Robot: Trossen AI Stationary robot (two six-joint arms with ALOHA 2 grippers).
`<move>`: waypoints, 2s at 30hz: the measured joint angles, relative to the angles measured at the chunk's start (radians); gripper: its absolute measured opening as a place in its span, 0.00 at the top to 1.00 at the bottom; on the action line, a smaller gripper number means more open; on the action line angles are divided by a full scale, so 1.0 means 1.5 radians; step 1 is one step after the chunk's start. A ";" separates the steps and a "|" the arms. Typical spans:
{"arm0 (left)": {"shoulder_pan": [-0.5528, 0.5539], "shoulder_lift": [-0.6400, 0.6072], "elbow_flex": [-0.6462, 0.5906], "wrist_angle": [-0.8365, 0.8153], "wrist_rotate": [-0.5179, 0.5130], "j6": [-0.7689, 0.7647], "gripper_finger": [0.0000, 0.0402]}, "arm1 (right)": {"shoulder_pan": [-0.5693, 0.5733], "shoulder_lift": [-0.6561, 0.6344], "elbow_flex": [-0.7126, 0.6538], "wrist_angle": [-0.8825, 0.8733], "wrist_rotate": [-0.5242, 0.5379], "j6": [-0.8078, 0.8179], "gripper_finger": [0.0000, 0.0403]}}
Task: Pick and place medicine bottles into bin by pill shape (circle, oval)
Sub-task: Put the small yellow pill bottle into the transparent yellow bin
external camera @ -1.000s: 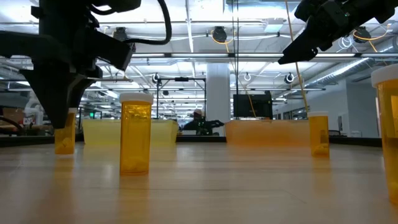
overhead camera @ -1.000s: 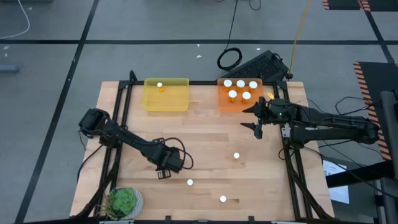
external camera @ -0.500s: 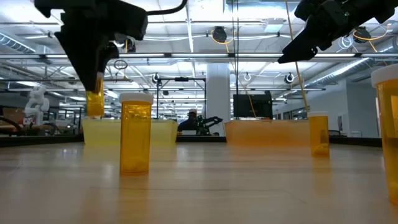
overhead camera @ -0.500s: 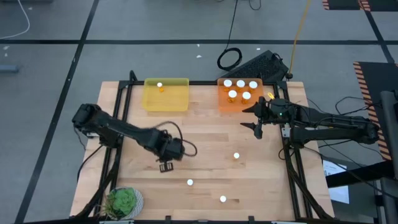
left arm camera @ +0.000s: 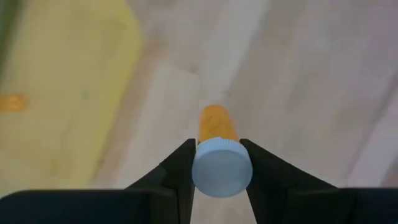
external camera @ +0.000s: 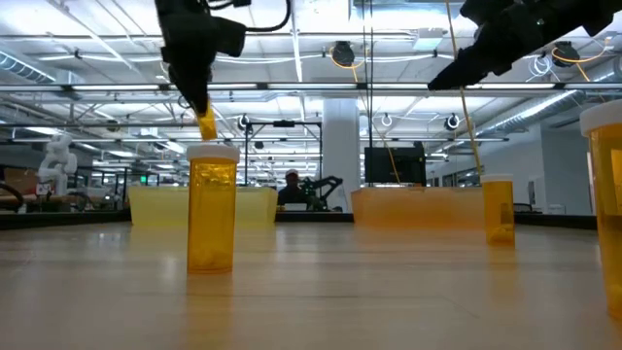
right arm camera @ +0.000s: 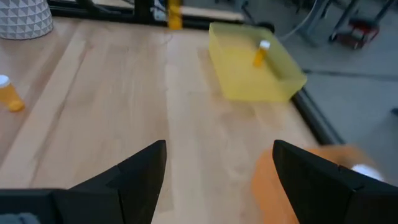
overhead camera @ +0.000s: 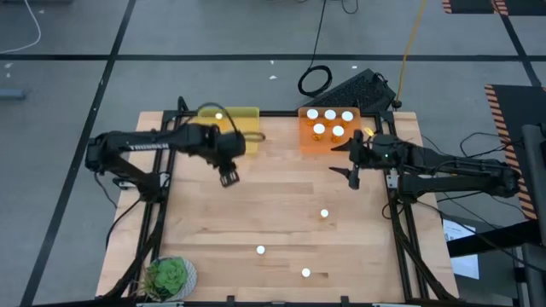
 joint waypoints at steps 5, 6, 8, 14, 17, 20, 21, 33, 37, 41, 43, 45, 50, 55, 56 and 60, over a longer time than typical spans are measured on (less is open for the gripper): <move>0.106 0.006 0.035 0.002 -0.001 0.066 0.70 | 0.000 0.000 0.000 0.033 0.000 -0.038 0.29; 0.127 0.007 0.038 -0.001 -0.001 0.068 0.70 | 0.000 0.000 0.000 0.036 0.000 -0.046 0.29; 0.169 0.007 0.040 0.000 -0.001 0.066 0.70 | 0.000 0.000 0.000 0.038 0.000 -0.057 0.29; 0.259 0.019 0.042 0.006 -0.038 0.001 0.70 | 0.000 0.000 0.000 0.033 0.000 -0.067 0.29; 0.289 0.049 0.041 0.006 -0.045 -0.046 0.70 | 0.000 0.000 0.000 0.033 0.000 -0.067 0.29; 0.305 0.095 0.041 0.004 -0.048 -0.114 0.70 | 0.000 0.000 0.000 0.032 0.000 -0.068 0.29; 0.311 0.113 0.041 -0.001 -0.055 -0.138 0.70 | 0.000 0.000 0.000 0.033 0.000 -0.068 0.29; 0.330 0.239 0.041 0.040 -0.098 -0.283 0.70 | 0.000 0.000 0.000 0.032 -0.001 -0.068 0.29; 0.333 0.255 0.041 0.048 -0.128 -0.318 0.70 | 0.000 0.000 0.000 0.032 -0.001 -0.069 0.29; 0.335 0.272 0.041 0.062 -0.129 -0.333 0.70 | 0.000 0.000 0.000 0.028 -0.001 -0.069 0.29; 0.337 0.283 0.041 0.062 -0.128 -0.333 0.70 | 0.000 0.000 0.000 0.025 -0.001 -0.070 0.29; 0.341 0.296 0.041 0.062 -0.126 -0.333 0.70 | 0.000 0.000 0.000 0.019 -0.001 -0.070 0.29; 0.348 0.312 0.041 0.062 -0.123 -0.333 0.70 | 0.000 0.000 0.000 0.009 -0.001 -0.070 0.29; 0.349 0.313 0.041 0.061 -0.123 -0.323 0.70 | 0.000 0.000 0.000 0.005 -0.001 -0.070 0.29; 0.349 0.313 0.041 0.060 -0.123 -0.323 0.70 | 0.000 0.000 0.000 0.004 -0.001 -0.070 0.29; 0.350 0.313 0.041 0.060 -0.125 -0.323 0.67 | 0.000 0.000 0.000 0.004 -0.001 -0.070 0.29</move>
